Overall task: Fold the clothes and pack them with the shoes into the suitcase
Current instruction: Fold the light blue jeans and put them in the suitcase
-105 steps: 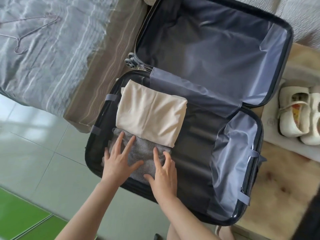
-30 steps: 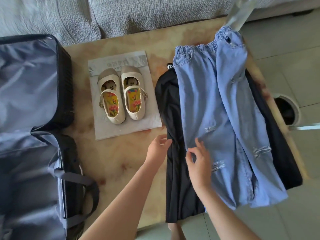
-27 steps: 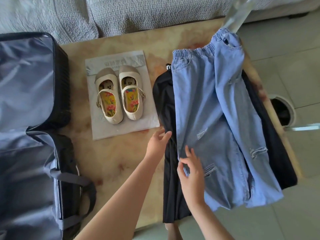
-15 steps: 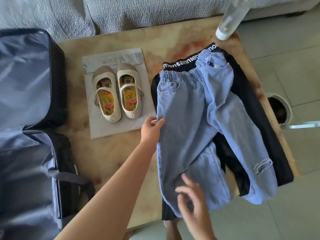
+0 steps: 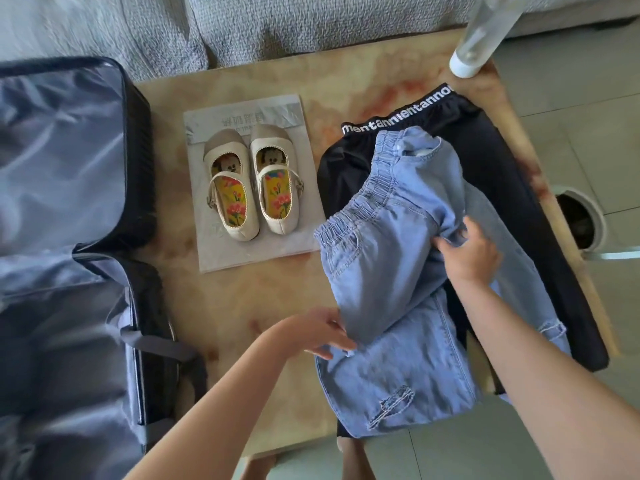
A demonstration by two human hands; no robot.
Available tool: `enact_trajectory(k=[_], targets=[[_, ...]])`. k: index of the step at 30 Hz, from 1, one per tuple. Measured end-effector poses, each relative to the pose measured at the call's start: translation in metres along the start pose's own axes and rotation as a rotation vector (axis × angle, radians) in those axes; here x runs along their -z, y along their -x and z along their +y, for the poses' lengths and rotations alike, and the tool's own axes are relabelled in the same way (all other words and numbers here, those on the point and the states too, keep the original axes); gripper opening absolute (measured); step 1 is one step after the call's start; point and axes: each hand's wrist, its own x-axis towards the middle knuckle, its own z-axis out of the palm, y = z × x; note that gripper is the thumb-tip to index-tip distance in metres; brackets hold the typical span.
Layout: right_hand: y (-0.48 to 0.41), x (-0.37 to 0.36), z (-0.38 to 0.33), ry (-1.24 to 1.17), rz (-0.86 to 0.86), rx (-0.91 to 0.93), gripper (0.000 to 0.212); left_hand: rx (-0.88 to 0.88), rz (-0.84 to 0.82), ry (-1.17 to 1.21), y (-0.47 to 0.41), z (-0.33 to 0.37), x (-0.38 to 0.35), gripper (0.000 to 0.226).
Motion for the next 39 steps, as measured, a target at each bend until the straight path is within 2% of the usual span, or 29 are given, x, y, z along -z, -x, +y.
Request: enact_trajectory(k=[2, 3, 7, 11, 12, 14, 16, 19, 23, 24, 26, 27, 28, 30, 31, 35, 37, 39], targets=[[0.002, -0.001, 0.006, -0.055, 0.039, 0.039, 0.034, 0.009, -0.043, -0.042, 0.000, -0.004, 0.002, 0.036], [0.007, 0.001, 0.009, -0.112, 0.031, 0.078, 0.028, 0.004, -0.016, 0.035, -0.002, -0.004, 0.004, 0.044], [0.039, 0.010, 0.025, -0.215, 0.010, 0.320, 0.021, -0.027, 0.329, 0.712, -0.014, 0.006, 0.019, 0.054], [0.062, 0.014, 0.030, -0.280, -0.065, 0.374, 0.015, -0.027, 0.510, 0.839, -0.032, 0.018, 0.015, 0.078], [0.065, 0.015, 0.029, -0.293, -0.089, 0.362, 0.016, -0.029, 0.549, 0.866, -0.035, 0.021, 0.012, 0.076], [0.068, 0.013, 0.029, -0.283, -0.106, 0.364, 0.016, -0.061, 0.537, 0.904, -0.039, 0.025, 0.007, 0.049], [0.068, 0.009, 0.029, -0.236, -0.094, 0.390, 0.015, -0.069, 0.460, 0.898, -0.039, 0.026, 0.004, 0.024], [0.060, 0.005, 0.023, -0.203, -0.051, 0.339, 0.018, -0.089, 0.546, 0.720, -0.038, 0.020, 0.004, 0.010], [0.041, 0.007, -0.001, -0.267, -0.092, 0.226, 0.072, -0.190, 0.590, 0.747, -0.026, 0.020, 0.006, 0.018], [0.036, 0.007, -0.008, -0.211, -0.101, 0.198, 0.082, -0.211, 0.614, 0.741, -0.024, 0.021, 0.007, 0.022], [0.027, 0.002, -0.019, -0.090, -0.107, 0.177, 0.088, -0.261, 0.672, 0.698, -0.023, 0.025, 0.008, 0.018], [0.024, 0.000, -0.024, -0.049, -0.098, 0.176, 0.086, -0.293, 0.688, 0.691, -0.020, 0.029, 0.008, 0.018], [0.022, -0.002, -0.028, -0.025, -0.079, 0.166, 0.080, -0.325, 0.694, 0.693, -0.017, 0.031, 0.007, 0.032], [0.022, -0.002, -0.037, -0.006, -0.030, 0.176, 0.065, -0.373, 0.689, 0.677, -0.013, 0.032, 0.007, 0.076], [0.024, -0.002, -0.041, -0.013, -0.013, 0.207, 0.058, -0.392, 0.696, 0.641, -0.010, 0.030, 0.008, 0.086], [0.042, 0.006, -0.063, -0.180, -0.035, 0.357, 0.035, -0.466, 0.728, 0.539, 0.002, 0.015, 0.014, 0.074], [0.056, 0.010, -0.075, -0.330, -0.049, 0.373, 0.031, -0.485, 0.750, 0.509, 0.015, 0.009, 0.016, 0.067], [0.070, 0.014, -0.085, -0.463, -0.056, 0.388, 0.030, -0.512, 0.777, 0.505, 0.031, 0.004, 0.016, 0.070]])
